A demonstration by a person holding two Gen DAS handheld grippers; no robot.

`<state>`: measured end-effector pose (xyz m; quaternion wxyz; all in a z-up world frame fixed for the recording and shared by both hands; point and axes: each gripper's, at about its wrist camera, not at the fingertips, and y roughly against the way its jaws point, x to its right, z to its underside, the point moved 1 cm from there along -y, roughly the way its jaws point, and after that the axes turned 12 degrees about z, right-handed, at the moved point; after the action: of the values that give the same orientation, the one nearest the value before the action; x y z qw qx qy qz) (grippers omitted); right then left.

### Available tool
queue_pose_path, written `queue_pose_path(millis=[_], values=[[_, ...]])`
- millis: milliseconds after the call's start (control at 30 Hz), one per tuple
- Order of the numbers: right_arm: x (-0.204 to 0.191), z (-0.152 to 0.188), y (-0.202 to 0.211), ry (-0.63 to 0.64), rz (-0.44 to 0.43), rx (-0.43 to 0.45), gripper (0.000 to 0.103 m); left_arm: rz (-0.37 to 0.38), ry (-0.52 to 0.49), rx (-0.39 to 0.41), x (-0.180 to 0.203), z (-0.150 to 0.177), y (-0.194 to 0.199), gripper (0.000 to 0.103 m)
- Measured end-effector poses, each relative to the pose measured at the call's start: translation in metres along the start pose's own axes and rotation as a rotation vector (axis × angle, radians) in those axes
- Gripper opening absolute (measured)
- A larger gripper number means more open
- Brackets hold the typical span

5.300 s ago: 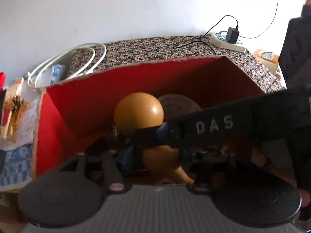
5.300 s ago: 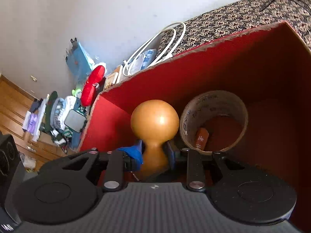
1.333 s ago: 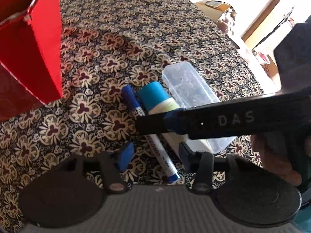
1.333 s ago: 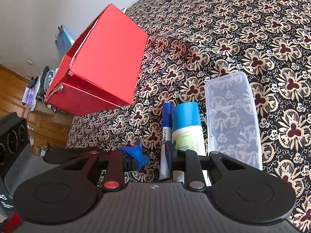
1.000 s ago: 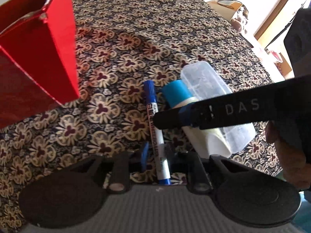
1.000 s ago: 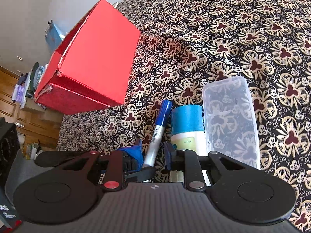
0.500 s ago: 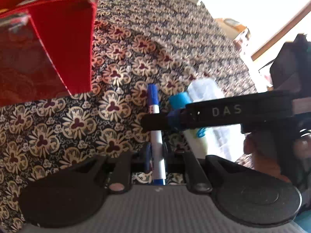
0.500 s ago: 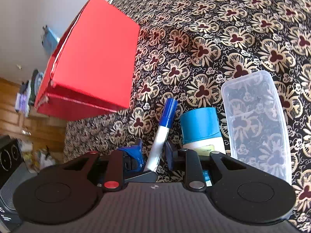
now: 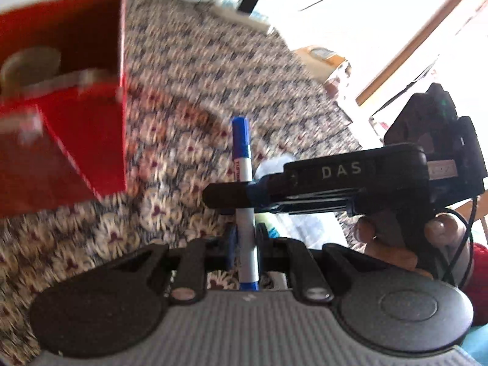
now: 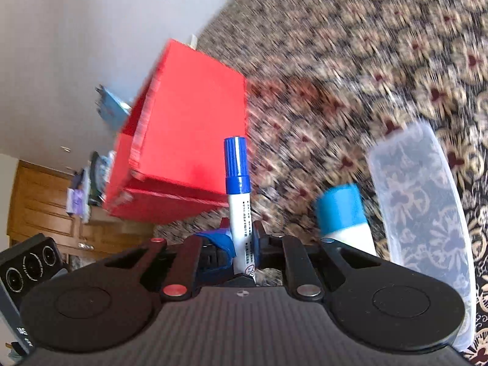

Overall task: Organize rigid objects
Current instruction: 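Lift the marker and carry it over the red box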

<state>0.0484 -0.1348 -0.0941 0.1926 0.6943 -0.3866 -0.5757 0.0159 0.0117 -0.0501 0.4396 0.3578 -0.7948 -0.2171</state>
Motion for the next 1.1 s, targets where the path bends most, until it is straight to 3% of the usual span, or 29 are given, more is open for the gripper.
queue_pose_path(millis=[267, 433, 700, 933, 1100], values=[[-0.068, -0.036, 0.03, 0.117, -0.067, 0.141, 0.0, 0.007, -0.145, 0.137, 0.008, -0.045, 0.064, 0.009], [-0.122, -0.062, 0.019, 0.231, -0.041, 0.183, 0.0, -0.036, -0.193, 0.192, -0.009, -0.071, 0.096, 0.009], [-0.172, -0.088, -0.044, 0.394, 0.126, 0.113, 0.0, -0.09, -0.171, 0.185, -0.059, -0.094, 0.109, 0.009], [-0.192, -0.096, -0.089, 0.502, 0.282, 0.02, 0.0, -0.069, -0.07, 0.146, -0.103, -0.102, 0.096, 0.01], [-0.202, -0.089, -0.105, 0.558, 0.383, 0.016, 0.0, -0.062, -0.038, 0.122, -0.12, -0.097, 0.086, 0.009]])
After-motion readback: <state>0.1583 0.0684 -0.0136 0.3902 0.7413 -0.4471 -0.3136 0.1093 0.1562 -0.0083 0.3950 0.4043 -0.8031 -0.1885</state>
